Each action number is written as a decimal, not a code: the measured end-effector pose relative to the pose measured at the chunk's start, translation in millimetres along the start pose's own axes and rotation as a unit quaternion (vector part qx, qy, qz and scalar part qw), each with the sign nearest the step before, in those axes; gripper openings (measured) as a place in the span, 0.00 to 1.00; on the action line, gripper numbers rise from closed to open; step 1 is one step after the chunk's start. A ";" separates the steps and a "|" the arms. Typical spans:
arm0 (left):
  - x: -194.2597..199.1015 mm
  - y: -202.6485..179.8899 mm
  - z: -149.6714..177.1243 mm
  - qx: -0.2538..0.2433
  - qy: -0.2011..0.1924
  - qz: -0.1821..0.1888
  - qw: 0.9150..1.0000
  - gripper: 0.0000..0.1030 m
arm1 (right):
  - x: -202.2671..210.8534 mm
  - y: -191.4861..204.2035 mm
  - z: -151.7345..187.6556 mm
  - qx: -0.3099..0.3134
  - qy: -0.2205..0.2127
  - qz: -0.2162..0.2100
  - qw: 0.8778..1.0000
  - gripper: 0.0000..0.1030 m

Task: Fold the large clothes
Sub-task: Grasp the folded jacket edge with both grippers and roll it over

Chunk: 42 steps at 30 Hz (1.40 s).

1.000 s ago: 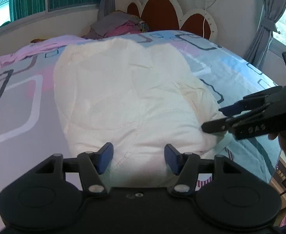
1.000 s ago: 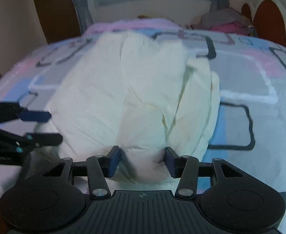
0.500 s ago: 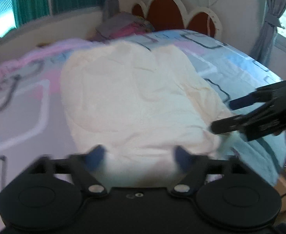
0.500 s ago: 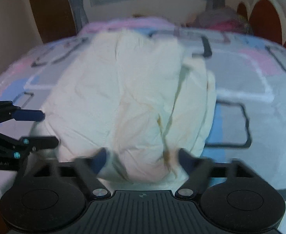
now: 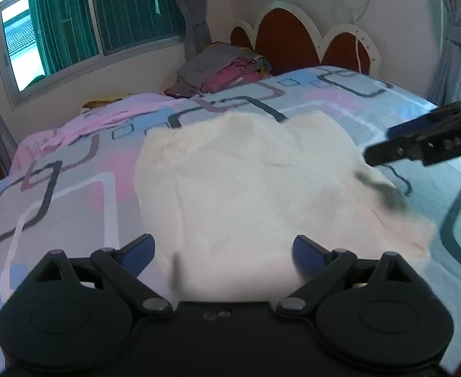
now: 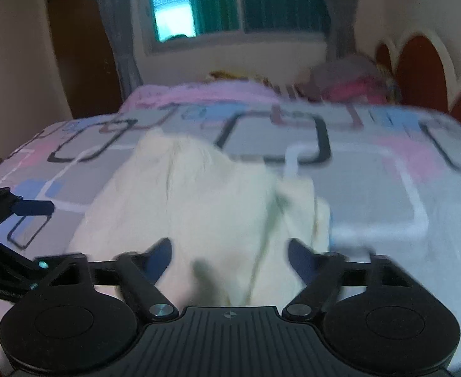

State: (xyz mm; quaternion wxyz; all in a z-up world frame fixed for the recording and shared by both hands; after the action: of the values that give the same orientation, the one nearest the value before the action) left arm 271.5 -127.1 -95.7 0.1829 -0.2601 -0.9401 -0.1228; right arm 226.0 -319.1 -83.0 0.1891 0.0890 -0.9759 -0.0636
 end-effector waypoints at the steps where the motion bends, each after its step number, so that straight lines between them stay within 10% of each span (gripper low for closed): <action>1: -5.9 5.0 -3.2 0.008 -0.001 0.001 1.000 0.79 | -10.3 0.5 -5.1 -0.003 -0.003 -0.006 1.000 0.50; 15: -72.4 36.3 2.1 0.110 0.059 0.029 0.992 0.84 | -83.1 -31.7 21.0 -0.026 0.079 -0.012 0.996 0.47; 16: -66.7 39.8 1.3 0.112 0.058 0.025 0.992 0.89 | -72.5 -42.6 16.8 -0.048 0.068 -0.009 0.996 0.56; 17: -61.4 45.0 1.4 0.113 0.054 0.021 0.992 0.98 | -63.0 -52.3 14.3 -0.066 0.057 0.000 0.996 0.95; 19: -50.4 56.1 7.2 0.131 0.053 0.036 0.989 1.00 | -43.9 -82.6 16.1 -0.116 0.043 -0.006 0.992 1.00; 28: -40.3 98.4 60.8 0.355 0.071 0.091 0.928 0.95 | -28.7 -159.7 85.6 -0.366 0.098 -0.073 0.923 1.00; 36: -51.4 91.2 77.5 0.405 0.087 0.110 0.904 0.95 | -39.7 -163.7 105.3 -0.467 0.087 -0.155 0.866 1.00; 42: -53.1 89.1 80.3 0.401 0.090 0.114 0.905 0.94 | -57.2 -148.6 97.1 -0.407 0.119 -0.152 0.893 1.00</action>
State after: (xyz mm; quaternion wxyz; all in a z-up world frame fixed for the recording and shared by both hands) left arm 338.9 -50.1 -177.8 0.3688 -0.2580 -0.8534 0.2630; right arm 263.5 -444.0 -216.3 0.3118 0.1587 -0.8091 -0.4722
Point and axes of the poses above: each gripper's, at about its wrist camera, not at the fingertips, and x roughly against the way its jaws point, y to its left, z to its underside, the point moved 5 cm from there along -x, roughly the way its jaws point, and after that the axes turned 15 degrees about -y, right-handed, at the moved point
